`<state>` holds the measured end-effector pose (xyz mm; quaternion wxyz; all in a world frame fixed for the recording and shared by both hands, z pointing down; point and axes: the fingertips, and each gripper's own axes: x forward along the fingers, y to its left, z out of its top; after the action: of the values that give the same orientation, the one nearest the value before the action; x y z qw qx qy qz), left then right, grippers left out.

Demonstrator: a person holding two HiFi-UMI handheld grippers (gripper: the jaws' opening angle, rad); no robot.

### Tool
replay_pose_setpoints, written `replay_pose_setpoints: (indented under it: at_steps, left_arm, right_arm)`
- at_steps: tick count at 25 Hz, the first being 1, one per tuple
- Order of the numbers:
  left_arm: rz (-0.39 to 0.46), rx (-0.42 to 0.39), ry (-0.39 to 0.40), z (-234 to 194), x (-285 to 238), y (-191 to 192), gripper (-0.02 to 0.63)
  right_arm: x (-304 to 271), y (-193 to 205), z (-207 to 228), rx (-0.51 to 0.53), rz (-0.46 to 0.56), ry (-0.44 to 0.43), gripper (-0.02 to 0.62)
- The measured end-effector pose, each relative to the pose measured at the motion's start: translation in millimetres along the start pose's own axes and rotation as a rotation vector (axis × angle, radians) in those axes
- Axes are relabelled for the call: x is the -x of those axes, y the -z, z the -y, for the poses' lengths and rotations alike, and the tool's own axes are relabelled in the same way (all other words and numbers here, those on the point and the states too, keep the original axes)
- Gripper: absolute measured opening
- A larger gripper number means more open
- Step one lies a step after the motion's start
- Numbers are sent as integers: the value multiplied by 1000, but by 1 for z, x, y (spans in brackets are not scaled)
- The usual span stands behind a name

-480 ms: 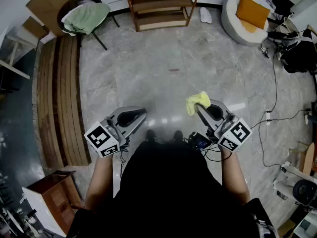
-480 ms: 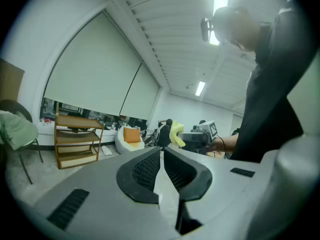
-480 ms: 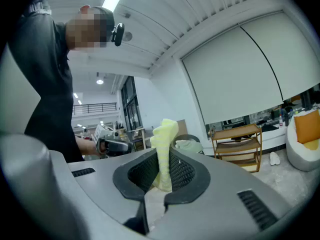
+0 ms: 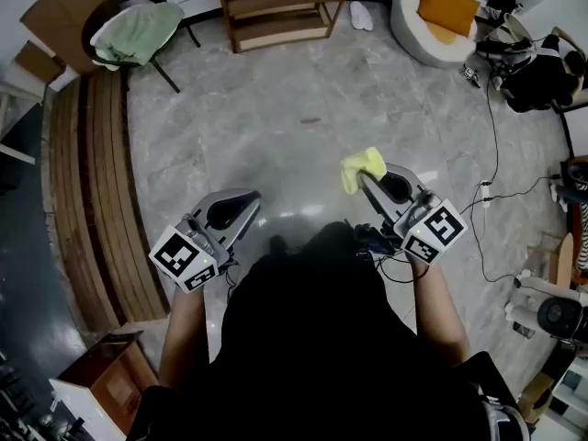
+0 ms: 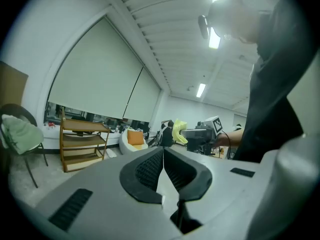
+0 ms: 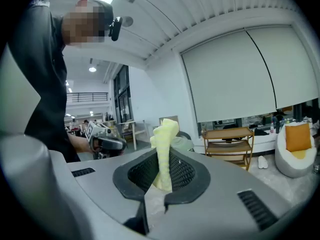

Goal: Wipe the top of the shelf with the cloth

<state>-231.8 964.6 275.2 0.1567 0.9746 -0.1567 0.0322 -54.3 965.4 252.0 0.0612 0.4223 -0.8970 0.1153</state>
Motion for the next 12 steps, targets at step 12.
replay_pose_setpoints:
  at_steps: [12]
  left_arm:
    - [10, 112, -50, -76, -52, -9, 12]
  right_arm:
    - [-52, -10, 61, -69, 43, -79, 49]
